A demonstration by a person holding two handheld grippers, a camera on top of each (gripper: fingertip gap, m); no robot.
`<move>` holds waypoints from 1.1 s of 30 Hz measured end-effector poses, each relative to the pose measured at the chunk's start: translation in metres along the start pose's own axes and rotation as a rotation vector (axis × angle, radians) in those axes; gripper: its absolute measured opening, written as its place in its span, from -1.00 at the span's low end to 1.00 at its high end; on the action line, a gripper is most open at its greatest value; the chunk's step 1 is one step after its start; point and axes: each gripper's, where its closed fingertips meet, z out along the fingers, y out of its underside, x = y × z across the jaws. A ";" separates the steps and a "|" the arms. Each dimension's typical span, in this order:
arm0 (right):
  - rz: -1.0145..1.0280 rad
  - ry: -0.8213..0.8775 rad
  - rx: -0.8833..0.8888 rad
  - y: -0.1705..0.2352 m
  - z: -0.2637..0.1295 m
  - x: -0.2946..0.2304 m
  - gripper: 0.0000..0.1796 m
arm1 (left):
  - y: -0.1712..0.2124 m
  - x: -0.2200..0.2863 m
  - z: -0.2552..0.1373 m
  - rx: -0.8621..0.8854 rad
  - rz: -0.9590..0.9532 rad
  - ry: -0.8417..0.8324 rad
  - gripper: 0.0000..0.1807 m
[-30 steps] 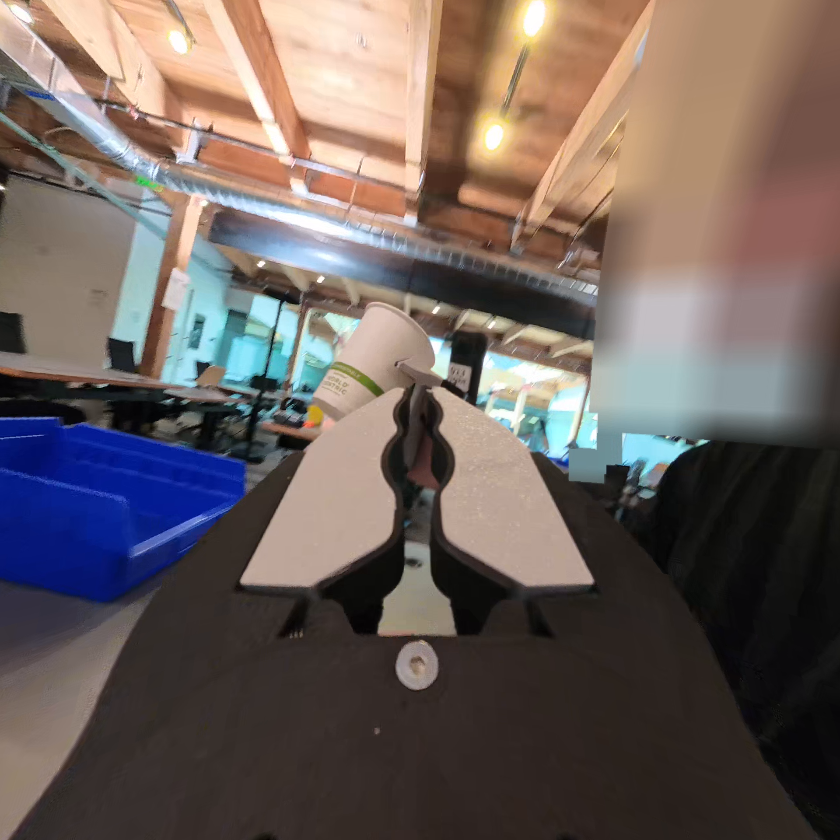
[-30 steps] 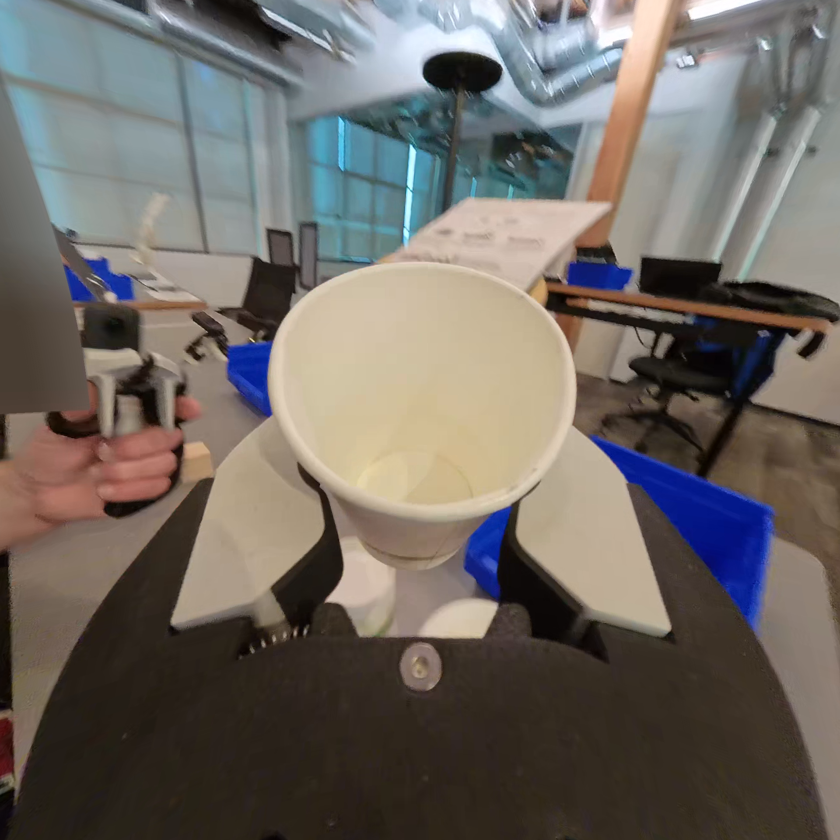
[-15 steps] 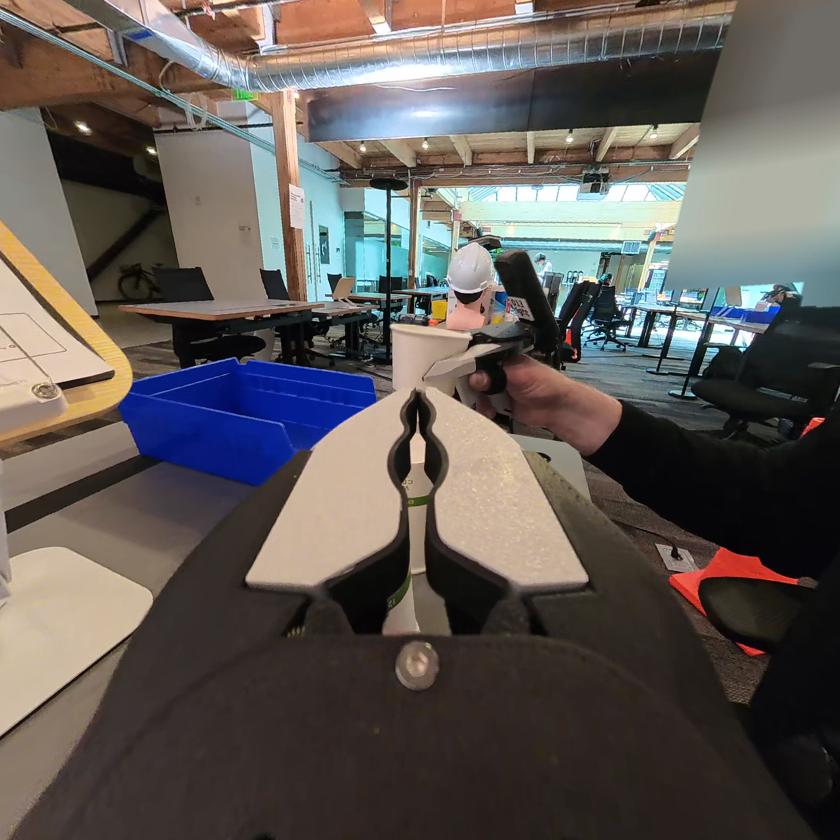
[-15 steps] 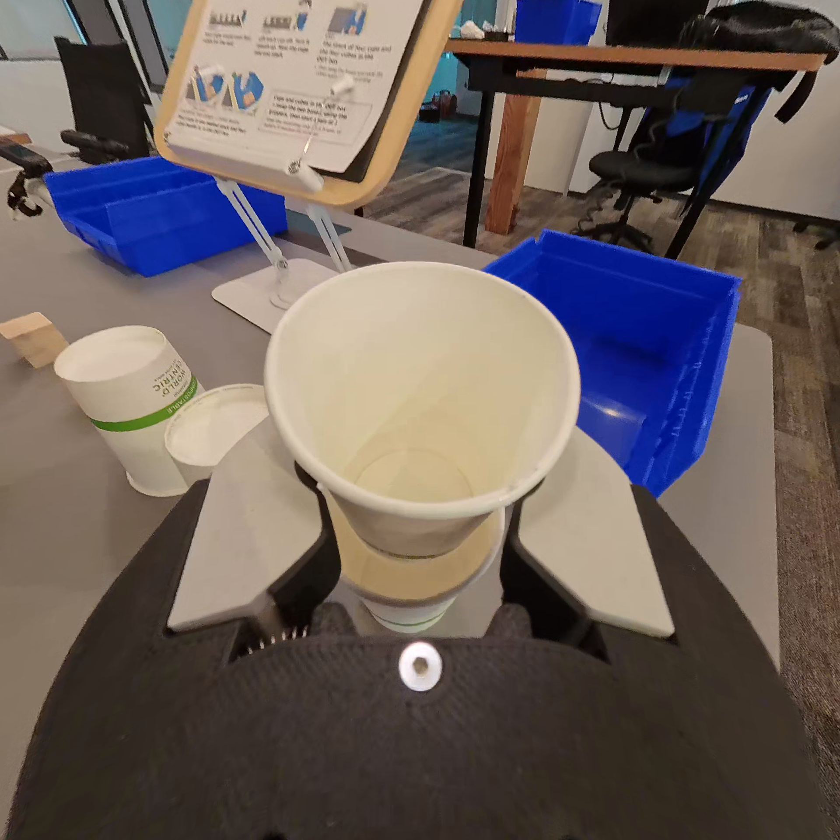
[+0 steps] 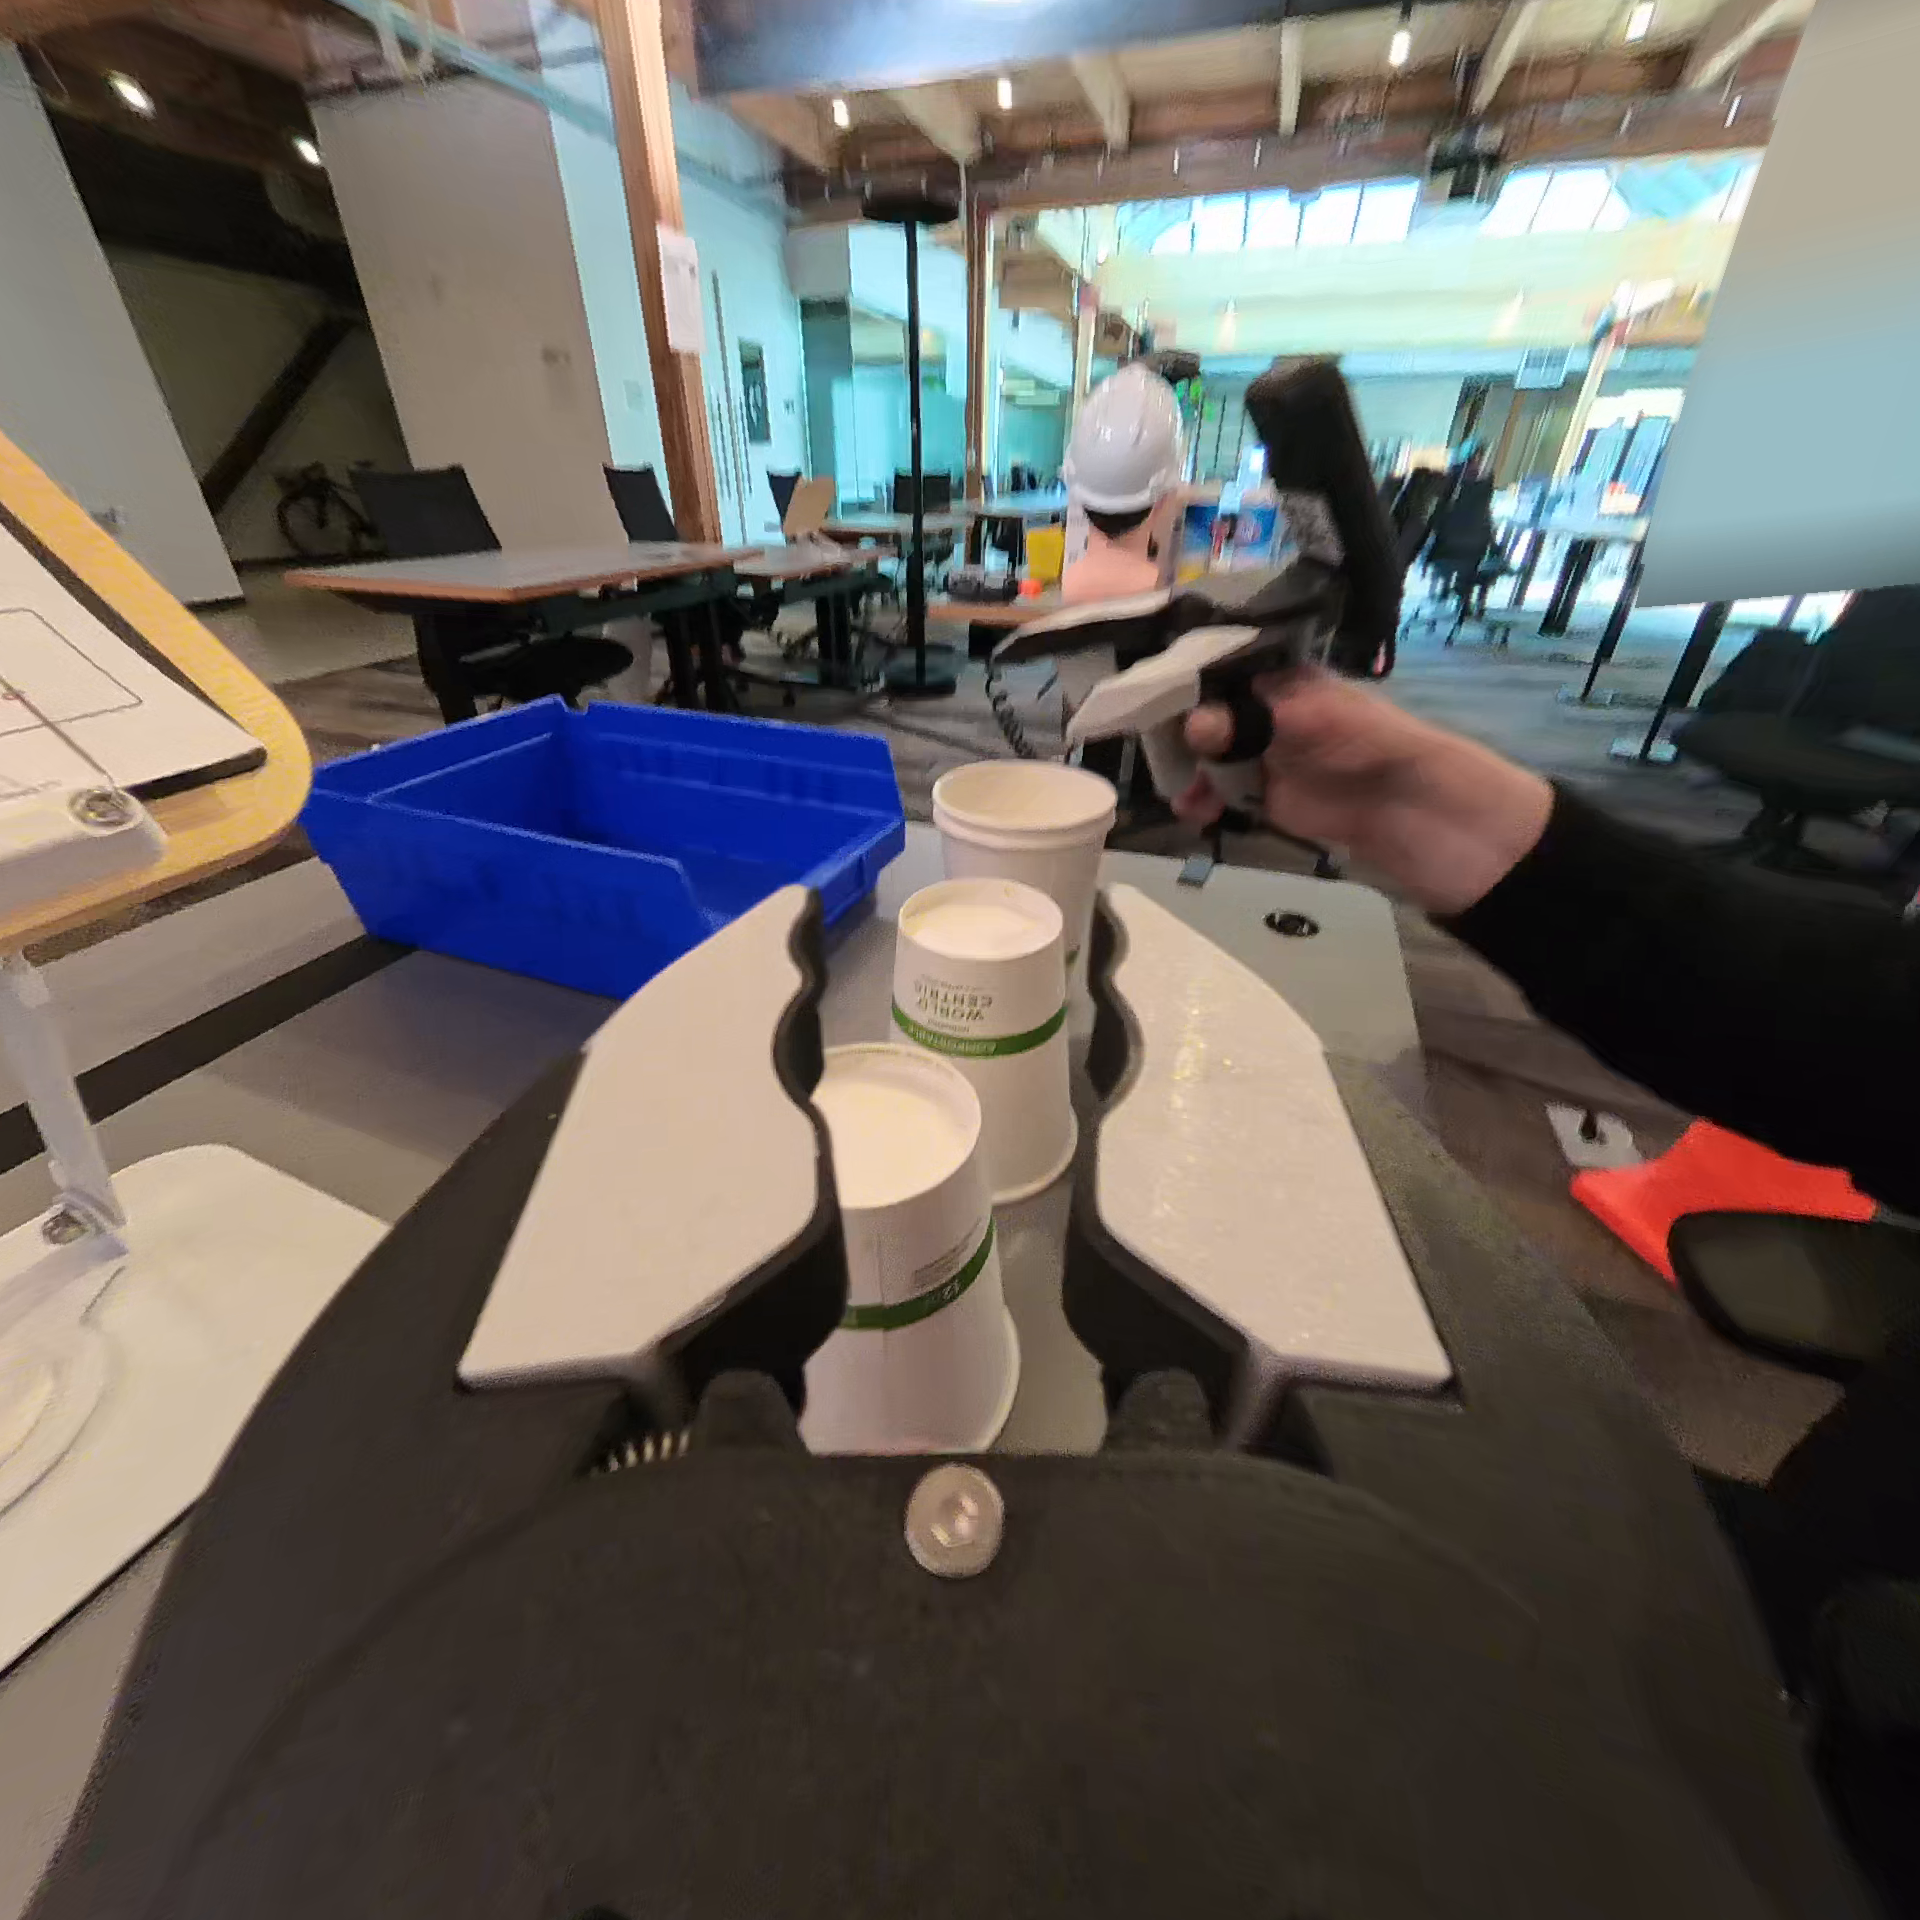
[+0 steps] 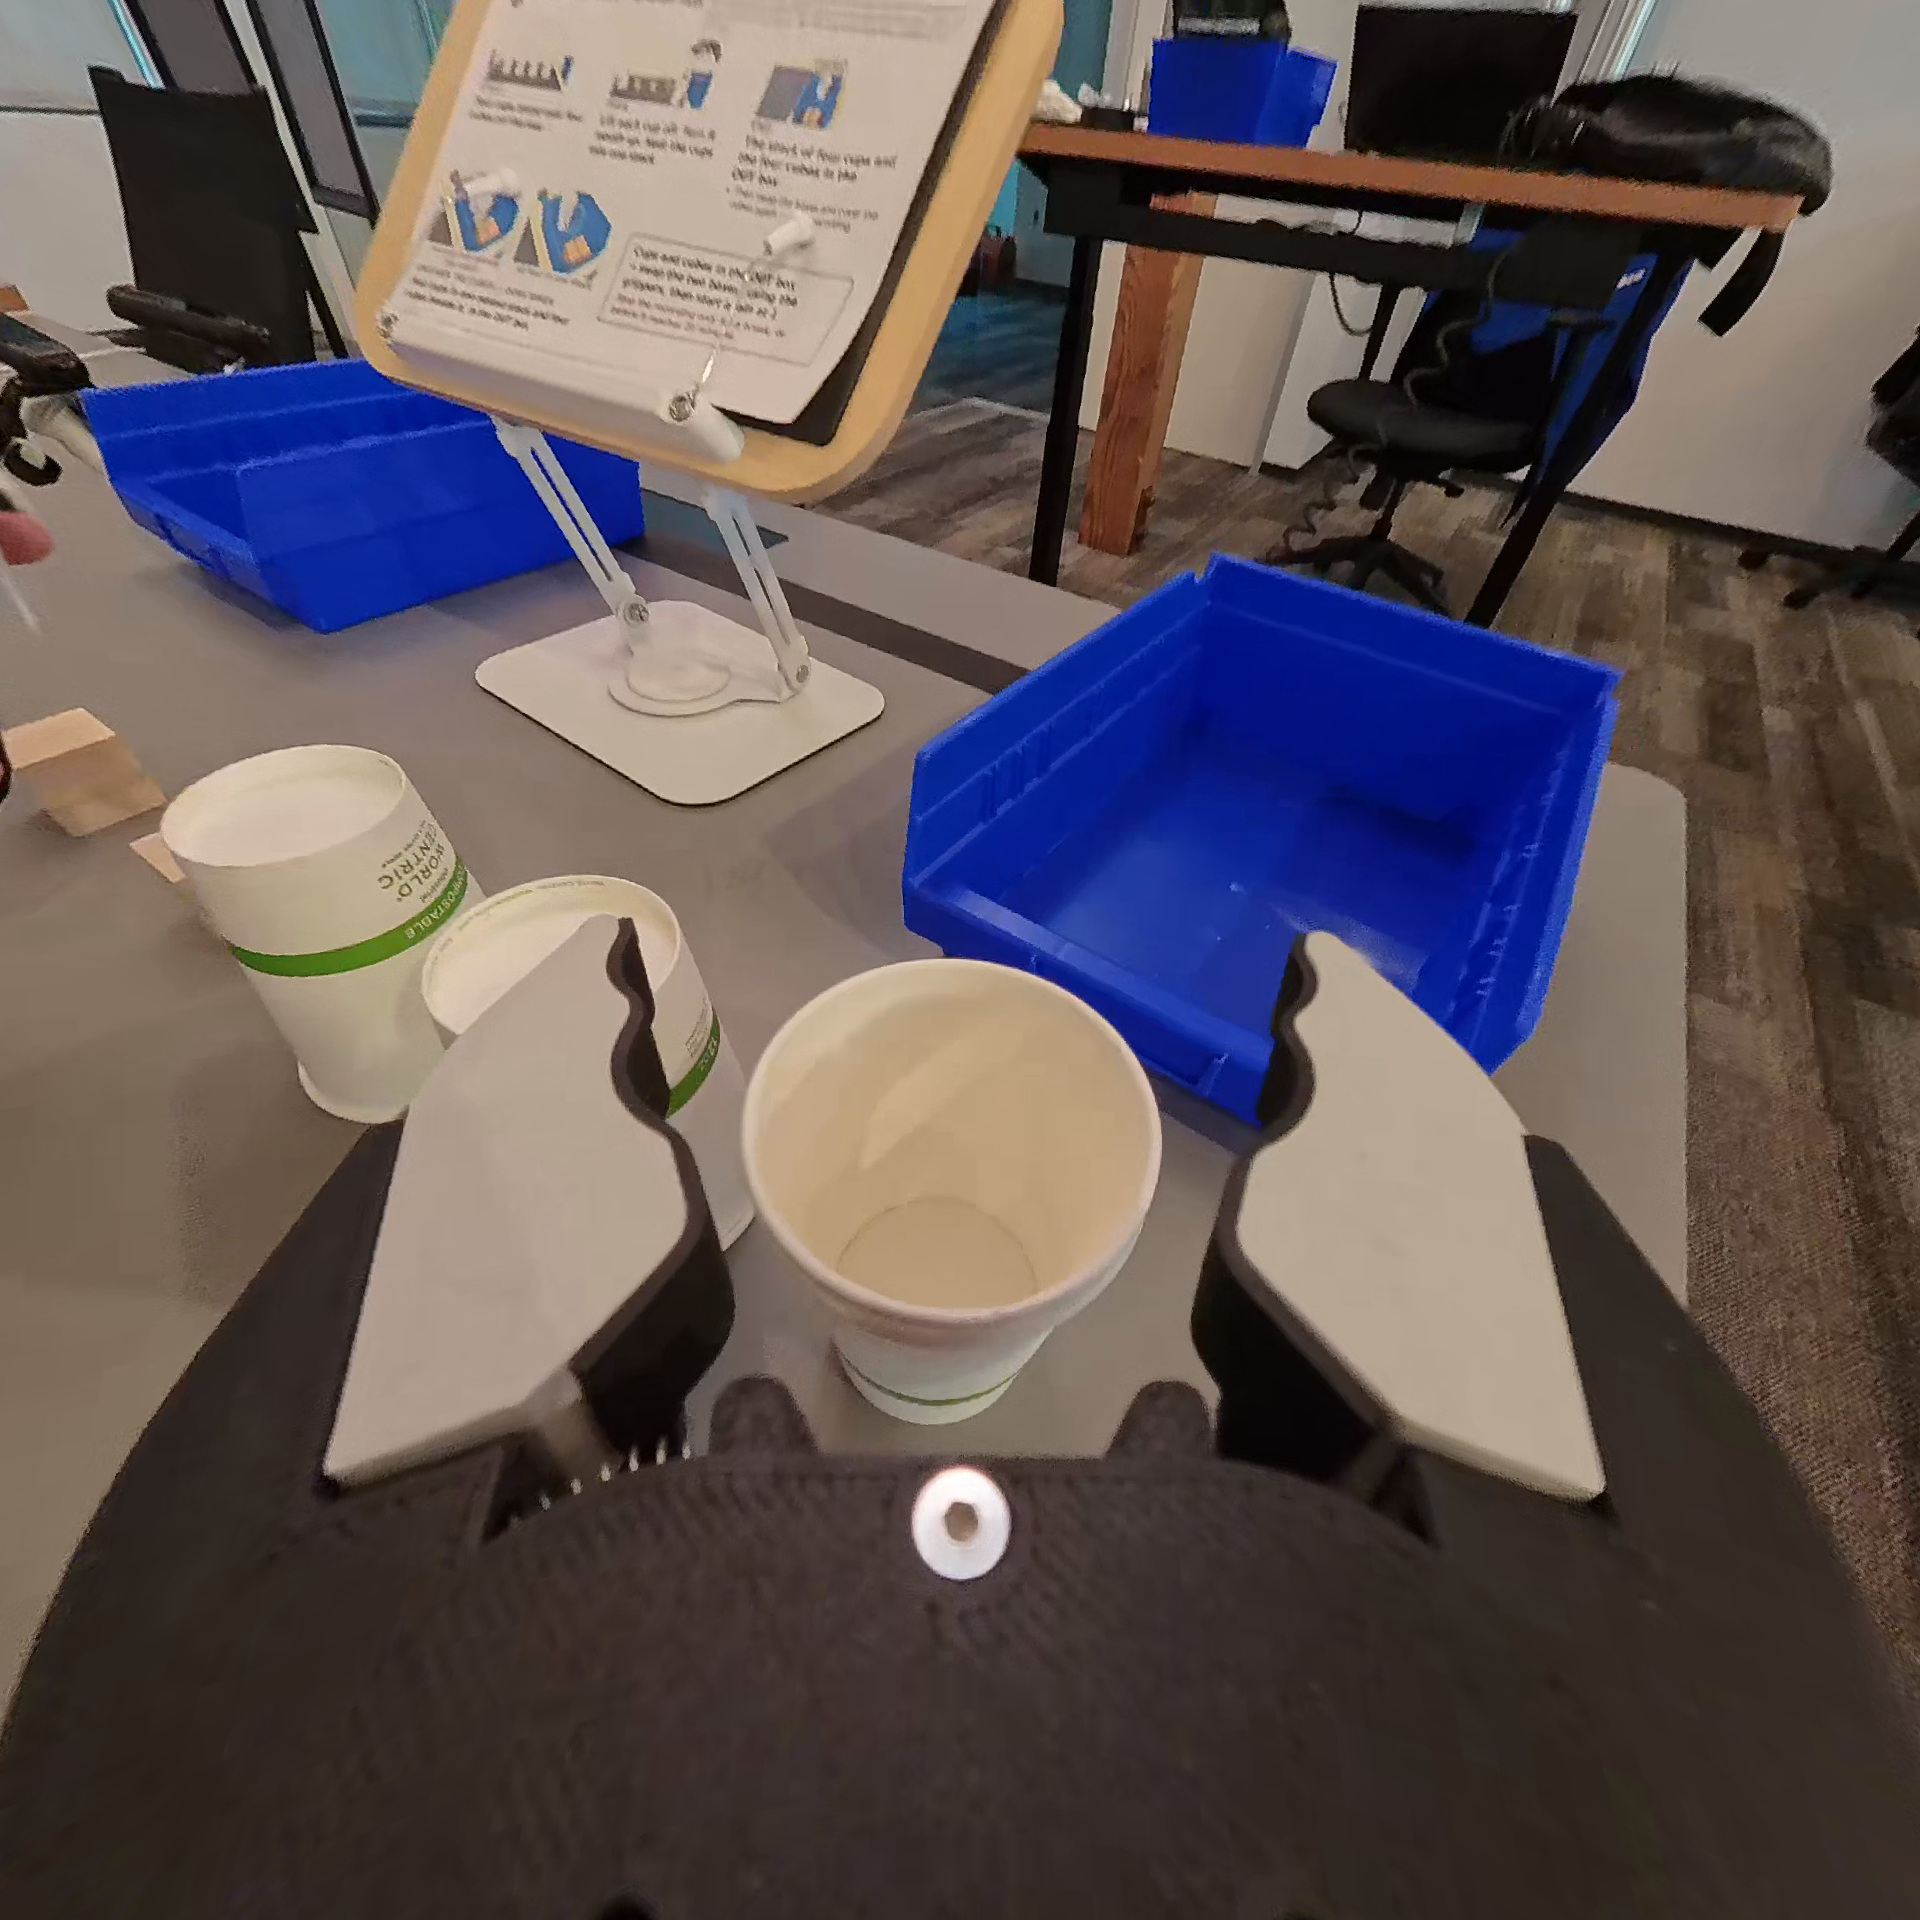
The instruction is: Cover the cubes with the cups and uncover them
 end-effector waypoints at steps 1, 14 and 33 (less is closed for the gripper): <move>-0.009 0.002 0.010 -0.002 -0.003 -0.002 0.26 | 0.005 0.000 0.002 -0.046 0.020 -0.002 -0.39; -0.039 -0.015 0.061 -0.008 -0.019 -0.024 0.17 | 0.095 -0.014 0.036 -0.571 0.055 -0.003 0.27; -0.194 -0.108 0.228 -0.044 -0.038 -0.067 0.15 | 0.005 -0.033 0.014 -0.074 -0.283 0.083 -0.18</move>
